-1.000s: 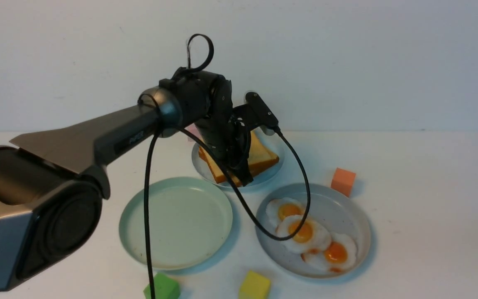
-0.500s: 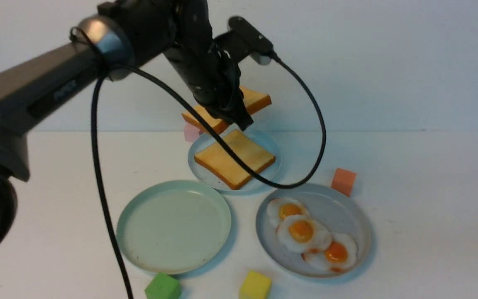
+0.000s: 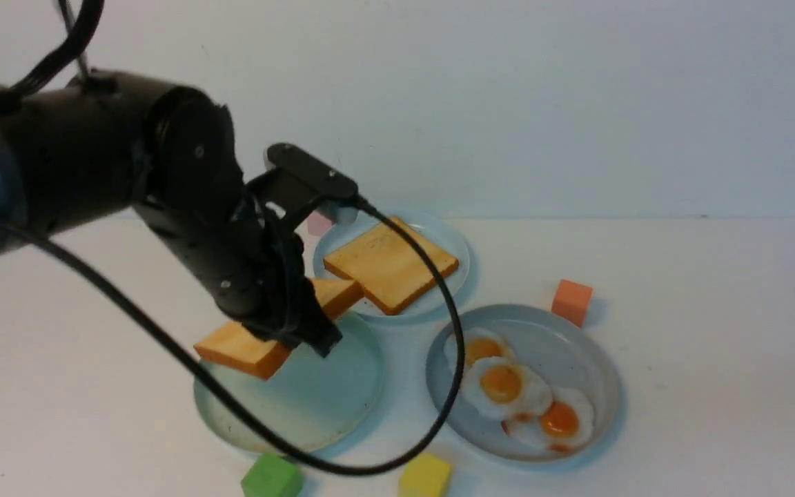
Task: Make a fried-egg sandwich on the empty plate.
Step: Use the left arm to put a slice of bread into the empty plate in the middle
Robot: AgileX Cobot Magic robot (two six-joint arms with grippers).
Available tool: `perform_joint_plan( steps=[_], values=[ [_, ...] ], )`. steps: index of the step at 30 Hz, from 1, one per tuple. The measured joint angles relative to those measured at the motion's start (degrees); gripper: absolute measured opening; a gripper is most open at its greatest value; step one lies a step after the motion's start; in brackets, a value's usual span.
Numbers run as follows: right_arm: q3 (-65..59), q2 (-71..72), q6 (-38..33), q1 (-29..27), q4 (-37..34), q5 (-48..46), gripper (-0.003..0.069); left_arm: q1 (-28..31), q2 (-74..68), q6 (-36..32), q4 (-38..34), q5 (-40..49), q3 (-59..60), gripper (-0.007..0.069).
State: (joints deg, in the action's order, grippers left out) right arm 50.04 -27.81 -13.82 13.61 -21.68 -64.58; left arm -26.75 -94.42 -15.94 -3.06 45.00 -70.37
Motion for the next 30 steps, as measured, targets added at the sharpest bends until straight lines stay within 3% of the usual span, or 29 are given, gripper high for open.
perform_joint_plan(
  steps=[5, 18, 24, 30],
  values=[
    [0.0, 0.0, 0.0, 0.0, -0.1, 2.3, 0.0072, 0.0, -1.3, -0.2, 2.4, -7.6, 5.5, 0.0006],
    [0.0, 0.0, 0.0, 0.1, -2.1, 3.3, 0.0083, 0.0, -2.2, -4.1, 1.4, -10.8, 5.7, 0.0008],
    [0.0, 0.0, 0.0, 0.1, -2.6, 2.6, 0.0087, 0.0, -3.6, -4.2, 3.5, -10.9, 5.7, 0.0083],
    [0.0, 0.0, 0.0, 0.1, -2.9, 0.8, 0.0087, 0.0, -3.9, -4.2, 3.8, -10.9, 5.7, 0.024]
  ],
)
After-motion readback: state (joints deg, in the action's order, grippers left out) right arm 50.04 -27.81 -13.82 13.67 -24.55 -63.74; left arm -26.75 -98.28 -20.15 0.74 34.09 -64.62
